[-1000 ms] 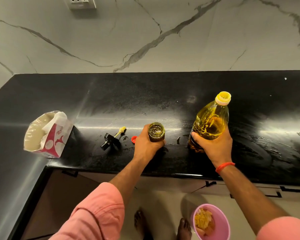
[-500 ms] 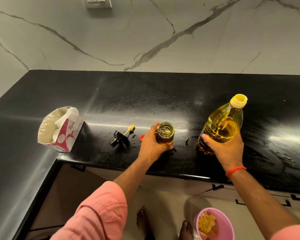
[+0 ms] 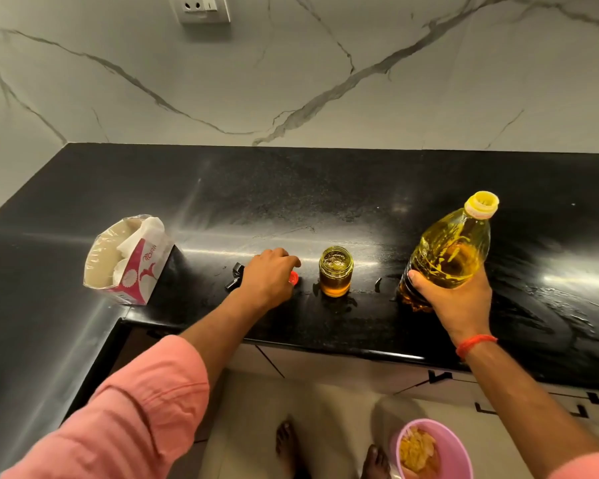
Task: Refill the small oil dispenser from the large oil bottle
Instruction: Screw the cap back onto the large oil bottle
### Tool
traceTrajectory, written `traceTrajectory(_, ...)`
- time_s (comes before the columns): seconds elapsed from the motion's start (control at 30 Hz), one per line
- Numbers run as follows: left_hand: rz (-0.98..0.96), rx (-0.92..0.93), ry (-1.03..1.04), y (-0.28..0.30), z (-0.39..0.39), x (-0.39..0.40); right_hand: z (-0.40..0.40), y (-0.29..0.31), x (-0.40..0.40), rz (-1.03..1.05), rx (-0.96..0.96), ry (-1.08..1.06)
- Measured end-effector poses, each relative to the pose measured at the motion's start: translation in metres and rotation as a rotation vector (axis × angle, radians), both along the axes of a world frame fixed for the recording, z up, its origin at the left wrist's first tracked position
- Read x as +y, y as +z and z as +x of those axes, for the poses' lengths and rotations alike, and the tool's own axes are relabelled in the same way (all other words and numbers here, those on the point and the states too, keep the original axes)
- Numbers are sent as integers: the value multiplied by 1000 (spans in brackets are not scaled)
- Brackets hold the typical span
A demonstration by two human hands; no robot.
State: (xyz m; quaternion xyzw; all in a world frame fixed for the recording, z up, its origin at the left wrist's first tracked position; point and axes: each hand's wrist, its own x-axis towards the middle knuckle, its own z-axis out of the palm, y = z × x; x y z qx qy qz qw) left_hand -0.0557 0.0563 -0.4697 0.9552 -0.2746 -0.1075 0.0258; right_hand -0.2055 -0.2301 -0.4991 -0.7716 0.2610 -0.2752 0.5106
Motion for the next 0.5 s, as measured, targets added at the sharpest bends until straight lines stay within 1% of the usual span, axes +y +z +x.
traceTrajectory(0.1,120,-42,-60,-2,6,-1,0,0,1,-4,-3,-4)
traceTrajectory(0.2,175,-46,-69,-7,8,-4,0,-1,0,2,2,-12)
traceTrajectory(0.5,113,-81,-48,-12,15,-6,0,0,1,15,10,-17)
